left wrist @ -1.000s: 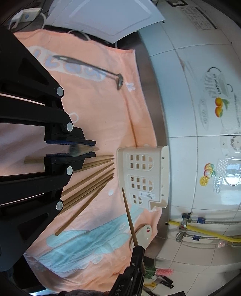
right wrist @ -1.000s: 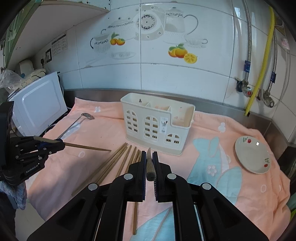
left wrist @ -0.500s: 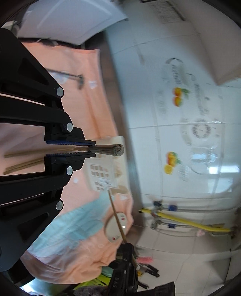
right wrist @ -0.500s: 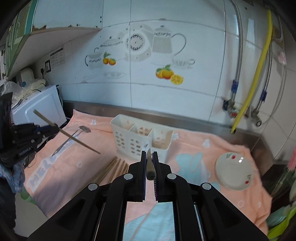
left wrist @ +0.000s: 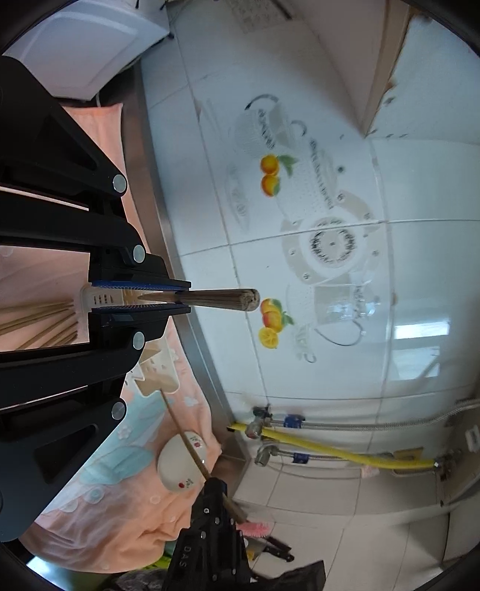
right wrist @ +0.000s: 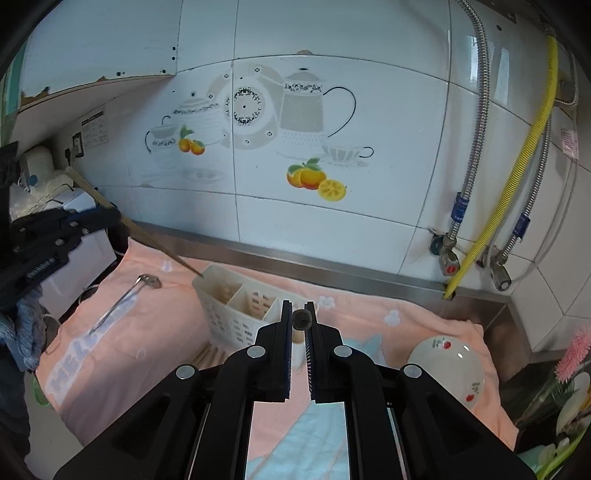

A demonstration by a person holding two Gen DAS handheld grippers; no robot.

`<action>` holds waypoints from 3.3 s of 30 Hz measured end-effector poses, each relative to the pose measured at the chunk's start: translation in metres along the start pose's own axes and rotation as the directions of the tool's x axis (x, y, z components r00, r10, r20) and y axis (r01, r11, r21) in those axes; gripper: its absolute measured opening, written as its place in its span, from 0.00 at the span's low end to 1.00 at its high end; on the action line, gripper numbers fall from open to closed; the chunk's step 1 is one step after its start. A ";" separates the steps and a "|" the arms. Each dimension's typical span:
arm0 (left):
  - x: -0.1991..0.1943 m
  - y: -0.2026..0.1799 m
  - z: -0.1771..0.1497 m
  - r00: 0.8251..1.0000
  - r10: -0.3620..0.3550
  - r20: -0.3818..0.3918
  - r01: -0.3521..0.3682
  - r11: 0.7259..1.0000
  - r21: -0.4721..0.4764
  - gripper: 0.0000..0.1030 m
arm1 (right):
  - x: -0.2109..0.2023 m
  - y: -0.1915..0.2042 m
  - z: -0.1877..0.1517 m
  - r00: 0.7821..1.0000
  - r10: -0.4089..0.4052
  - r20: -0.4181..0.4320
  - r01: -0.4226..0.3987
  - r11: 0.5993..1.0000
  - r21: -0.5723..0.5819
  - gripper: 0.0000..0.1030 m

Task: Organize utensils
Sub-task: 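Lower the chopstick into the cream holder and open the right tool, then move the open right tool back over the remaining chopsticks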

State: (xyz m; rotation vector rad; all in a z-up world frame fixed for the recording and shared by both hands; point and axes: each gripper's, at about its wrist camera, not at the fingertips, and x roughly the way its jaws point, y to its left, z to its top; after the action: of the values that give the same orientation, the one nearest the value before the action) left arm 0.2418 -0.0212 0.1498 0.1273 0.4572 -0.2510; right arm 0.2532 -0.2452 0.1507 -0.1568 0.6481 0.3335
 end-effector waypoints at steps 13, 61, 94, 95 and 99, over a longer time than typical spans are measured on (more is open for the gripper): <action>0.082 0.011 -0.021 0.985 -0.044 -0.169 0.033 0.997 -0.066 0.05 | 0.080 0.012 0.004 0.990 0.010 -0.142 -0.013 1.000 -0.018 0.06; -0.041 0.022 -0.128 0.994 0.054 -0.092 -0.064 0.991 -0.114 0.49 | -0.014 0.072 -0.087 0.988 -0.126 0.092 0.130 0.990 -0.045 0.59; -0.023 0.034 -0.242 0.964 0.065 -0.258 -0.123 0.969 -0.214 0.50 | 0.029 0.098 -0.201 0.998 -0.046 -0.053 0.049 0.998 0.047 0.63; -0.023 0.033 -0.244 0.963 0.064 -0.261 -0.123 0.969 -0.213 0.50 | 0.031 0.098 -0.205 0.997 -0.043 -0.062 0.046 0.998 0.048 0.60; -0.016 0.029 -0.252 0.958 0.050 -0.282 -0.114 0.970 -0.214 0.50 | 0.042 0.101 -0.220 0.994 -0.023 -0.104 0.028 0.999 0.047 0.54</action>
State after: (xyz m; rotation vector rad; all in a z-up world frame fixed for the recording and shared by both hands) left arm 0.1299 0.0551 -0.0659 -0.0457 0.7528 -0.0962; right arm 0.1253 -0.1939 -0.0523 -0.1368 0.7551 0.2862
